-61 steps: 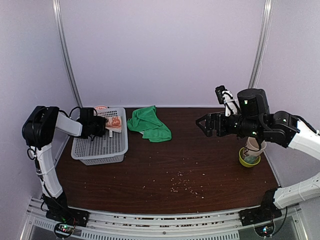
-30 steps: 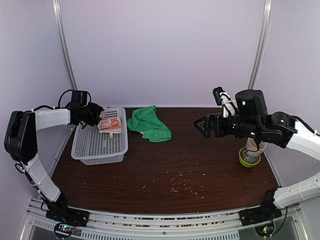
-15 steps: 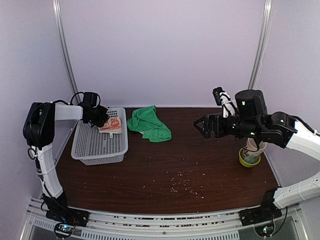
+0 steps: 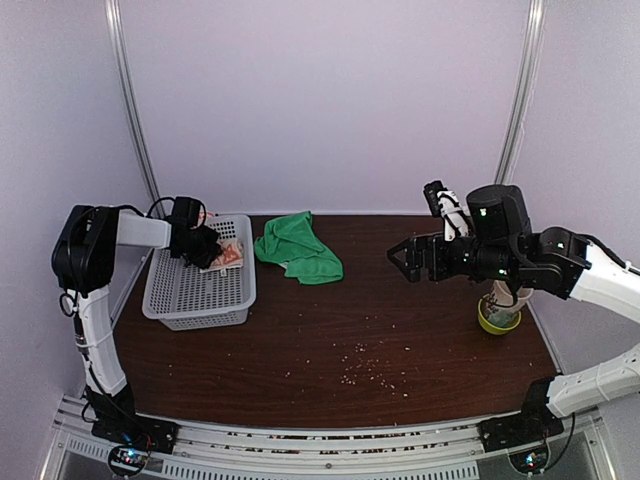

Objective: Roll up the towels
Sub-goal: Adjust the towel in the bin.

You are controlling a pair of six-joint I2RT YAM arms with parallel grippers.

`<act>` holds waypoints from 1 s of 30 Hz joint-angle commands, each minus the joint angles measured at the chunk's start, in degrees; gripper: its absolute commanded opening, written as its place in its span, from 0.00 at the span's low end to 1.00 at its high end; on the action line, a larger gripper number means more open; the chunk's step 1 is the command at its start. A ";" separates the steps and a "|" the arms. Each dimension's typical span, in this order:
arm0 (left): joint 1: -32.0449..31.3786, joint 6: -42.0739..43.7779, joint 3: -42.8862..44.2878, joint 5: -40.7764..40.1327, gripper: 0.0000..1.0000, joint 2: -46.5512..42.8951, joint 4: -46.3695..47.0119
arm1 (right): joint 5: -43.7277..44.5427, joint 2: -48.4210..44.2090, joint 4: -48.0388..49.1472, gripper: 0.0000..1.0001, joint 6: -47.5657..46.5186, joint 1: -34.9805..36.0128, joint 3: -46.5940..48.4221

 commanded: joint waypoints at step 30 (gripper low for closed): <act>-24.51 23.43 17.37 -10.35 0.21 -7.68 -23.15 | 1.82 -3.75 0.11 1.00 3.53 -0.35 -5.08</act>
